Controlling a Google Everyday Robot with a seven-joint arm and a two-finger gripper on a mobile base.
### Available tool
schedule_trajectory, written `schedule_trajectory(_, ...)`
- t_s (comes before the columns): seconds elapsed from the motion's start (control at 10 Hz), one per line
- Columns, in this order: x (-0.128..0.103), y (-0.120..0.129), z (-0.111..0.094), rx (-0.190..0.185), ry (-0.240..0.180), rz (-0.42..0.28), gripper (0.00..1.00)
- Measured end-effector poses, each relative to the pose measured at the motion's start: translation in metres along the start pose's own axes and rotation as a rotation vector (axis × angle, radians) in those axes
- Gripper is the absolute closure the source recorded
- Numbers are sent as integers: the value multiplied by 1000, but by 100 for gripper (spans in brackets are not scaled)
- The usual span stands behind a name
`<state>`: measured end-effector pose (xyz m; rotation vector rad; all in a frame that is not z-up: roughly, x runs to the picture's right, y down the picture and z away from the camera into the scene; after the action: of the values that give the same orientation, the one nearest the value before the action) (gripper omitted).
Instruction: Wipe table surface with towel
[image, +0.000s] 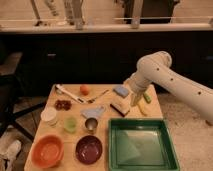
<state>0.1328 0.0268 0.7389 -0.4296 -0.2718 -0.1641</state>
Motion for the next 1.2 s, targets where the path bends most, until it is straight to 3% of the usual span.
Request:
schedule_trajectory(0.3, 1, 1, 0, 4, 0, 3, 20)
schedule_trajectory(0.5, -10, -1, 6, 34, -13, 24, 20)
schedule_trajectory(0.8, -56, -11, 29, 56, -36, 36, 20)
schedule_trajectory(1.2, -109, -29, 71, 1, -91, -45, 20)
